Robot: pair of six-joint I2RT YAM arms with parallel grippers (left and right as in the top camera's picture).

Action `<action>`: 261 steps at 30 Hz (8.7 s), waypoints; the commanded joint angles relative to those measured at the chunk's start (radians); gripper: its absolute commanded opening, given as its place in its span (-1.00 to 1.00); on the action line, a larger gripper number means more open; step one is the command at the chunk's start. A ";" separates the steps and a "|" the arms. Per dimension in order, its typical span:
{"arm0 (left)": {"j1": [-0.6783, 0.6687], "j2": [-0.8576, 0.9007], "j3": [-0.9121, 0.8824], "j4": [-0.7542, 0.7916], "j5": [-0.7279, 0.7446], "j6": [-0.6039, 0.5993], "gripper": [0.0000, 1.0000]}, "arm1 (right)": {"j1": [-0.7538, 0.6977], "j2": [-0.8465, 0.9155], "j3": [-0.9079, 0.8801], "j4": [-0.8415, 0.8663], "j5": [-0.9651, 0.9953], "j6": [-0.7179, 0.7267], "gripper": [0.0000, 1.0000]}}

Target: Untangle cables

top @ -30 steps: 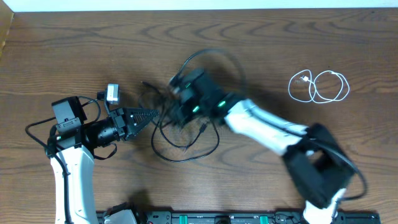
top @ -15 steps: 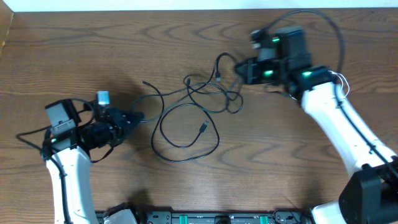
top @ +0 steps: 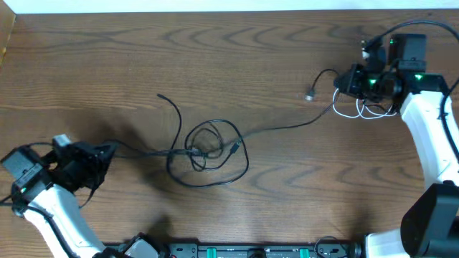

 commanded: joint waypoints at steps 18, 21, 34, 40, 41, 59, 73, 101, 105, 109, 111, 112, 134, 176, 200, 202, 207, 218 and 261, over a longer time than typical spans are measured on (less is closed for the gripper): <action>0.141 -0.005 0.001 0.336 0.402 -0.220 -0.85 | -0.282 -0.064 0.140 -0.002 0.074 0.082 -0.98; 0.142 -0.005 0.001 0.552 0.412 -0.377 -0.85 | -0.344 -0.065 0.237 -0.039 0.074 0.081 -0.98; 0.360 0.024 0.001 0.846 0.330 -0.742 -0.85 | -0.648 -0.065 0.300 -0.081 0.044 0.078 -0.98; 0.413 0.106 0.001 0.840 0.358 -0.761 -0.85 | -0.741 -0.065 0.300 -0.085 -0.007 0.077 -0.98; 0.412 0.143 0.001 0.840 0.364 -0.761 -0.85 | -0.756 -0.065 0.300 -0.090 0.003 0.077 -0.98; -0.237 0.275 0.002 1.402 0.624 -1.006 -0.85 | -0.603 -0.064 0.300 -0.294 -0.166 -0.074 -0.98; -0.754 0.285 0.179 1.557 0.629 -1.149 -0.85 | -0.304 -0.061 0.290 -0.485 0.013 -0.212 -0.98; -0.844 0.327 0.230 1.633 0.678 -1.346 -0.85 | 0.204 -0.037 0.068 -0.415 -0.272 -0.381 0.75; -0.868 0.326 0.240 1.633 0.629 -1.357 -0.85 | 0.275 -0.008 0.065 -0.349 -0.282 -0.198 0.53; -0.879 0.326 0.262 1.673 0.633 -1.355 -0.85 | 0.370 0.048 0.064 -0.317 -0.282 -0.005 0.57; -0.879 0.326 0.262 1.725 0.646 -1.356 -0.85 | 0.407 0.073 0.064 -0.304 -0.283 0.050 0.52; -0.879 0.326 0.262 1.749 0.659 -1.355 -0.85 | 0.428 0.087 0.064 -0.294 -0.282 0.081 0.47; -0.929 0.326 0.262 1.820 0.707 -1.352 -0.85 | 0.645 0.199 0.064 -0.043 -0.190 0.463 -0.21; -0.929 0.380 0.235 0.407 0.119 -0.539 -0.85 | -0.029 0.180 0.064 -0.272 -0.597 -0.084 -0.98; -1.023 0.380 0.235 0.325 0.032 -0.498 -0.85 | 0.048 0.180 0.064 -0.242 -0.210 -0.111 0.75; -1.023 0.380 0.235 0.322 0.033 -0.498 -0.85 | 0.045 0.180 0.064 -0.260 -0.191 -0.127 0.83; -1.023 0.380 0.235 0.322 0.027 -0.498 -0.85 | 0.037 0.180 0.066 -0.307 -0.192 -0.177 0.95; -1.023 0.380 0.235 0.322 0.021 -0.515 -0.85 | -0.057 0.180 0.068 -0.426 -0.165 -0.159 0.27; -1.023 0.380 0.235 0.322 -0.043 -0.611 -0.85 | -0.018 0.180 -0.175 -0.080 -0.222 0.884 0.18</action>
